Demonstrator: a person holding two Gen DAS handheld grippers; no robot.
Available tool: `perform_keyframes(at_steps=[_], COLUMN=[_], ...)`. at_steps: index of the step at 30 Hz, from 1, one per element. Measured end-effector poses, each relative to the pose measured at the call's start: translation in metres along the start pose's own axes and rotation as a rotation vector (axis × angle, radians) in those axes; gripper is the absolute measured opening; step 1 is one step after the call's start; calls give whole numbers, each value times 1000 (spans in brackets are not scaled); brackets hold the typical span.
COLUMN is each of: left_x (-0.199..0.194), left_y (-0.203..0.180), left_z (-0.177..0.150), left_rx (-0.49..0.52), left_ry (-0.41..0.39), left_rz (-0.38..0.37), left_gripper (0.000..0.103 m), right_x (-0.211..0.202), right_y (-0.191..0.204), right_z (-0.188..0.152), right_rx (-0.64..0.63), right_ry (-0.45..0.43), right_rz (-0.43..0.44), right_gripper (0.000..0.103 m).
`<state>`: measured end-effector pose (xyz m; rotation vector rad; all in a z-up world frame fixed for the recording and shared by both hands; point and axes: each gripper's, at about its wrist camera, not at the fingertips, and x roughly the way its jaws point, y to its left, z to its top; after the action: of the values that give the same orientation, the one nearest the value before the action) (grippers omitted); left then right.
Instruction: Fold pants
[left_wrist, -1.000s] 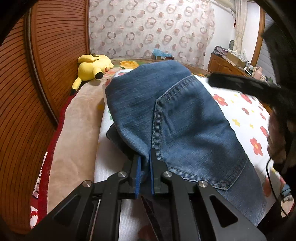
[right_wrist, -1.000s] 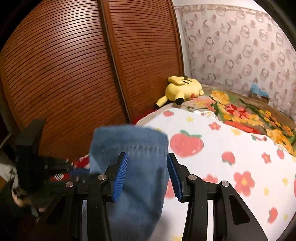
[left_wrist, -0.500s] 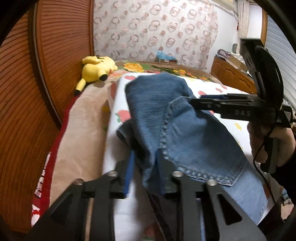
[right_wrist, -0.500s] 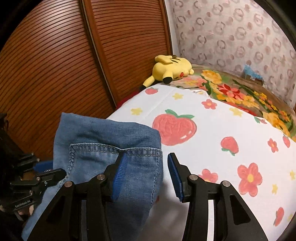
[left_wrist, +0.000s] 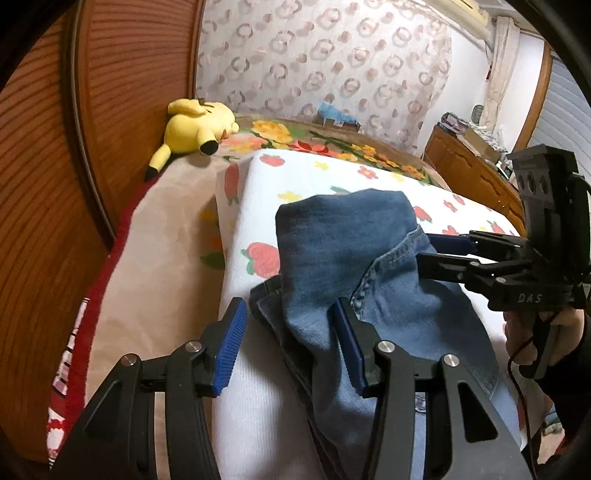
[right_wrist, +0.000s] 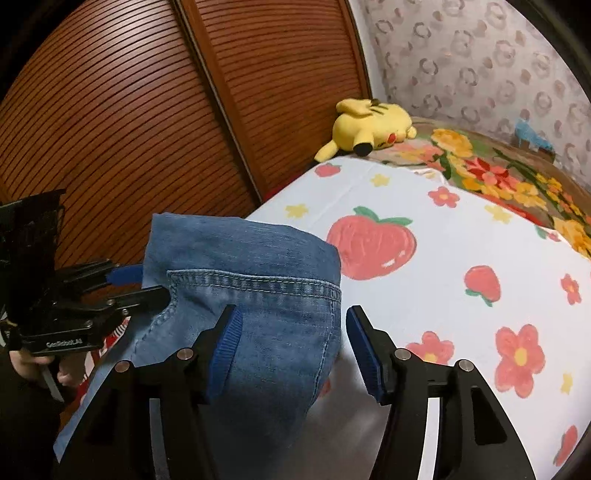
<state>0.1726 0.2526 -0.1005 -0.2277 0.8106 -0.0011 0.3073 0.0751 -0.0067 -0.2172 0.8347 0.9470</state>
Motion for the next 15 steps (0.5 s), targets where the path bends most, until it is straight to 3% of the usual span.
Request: perform_keyframes(at_steps=[5,11,13,15], left_x=[11,16,15,11], left_y=[5,5,2,-2], left_z=[0,-4,-5,-7], left_rx=[-16,-35,-25,-18], left_ry=[18,42,37,36], left_rz=[-40,-86,-88,-83], left_gripper=[50,41,37,30], right_x=[8,20,23,23], right_y=[-14,-32,-36,-40], right_z=[4,6,7,8], right_rx=[0,43,42,48], right_ry=[27,56,61,53], right_rz=[63,154,182,195], right_gripper=[61,61,48,41])
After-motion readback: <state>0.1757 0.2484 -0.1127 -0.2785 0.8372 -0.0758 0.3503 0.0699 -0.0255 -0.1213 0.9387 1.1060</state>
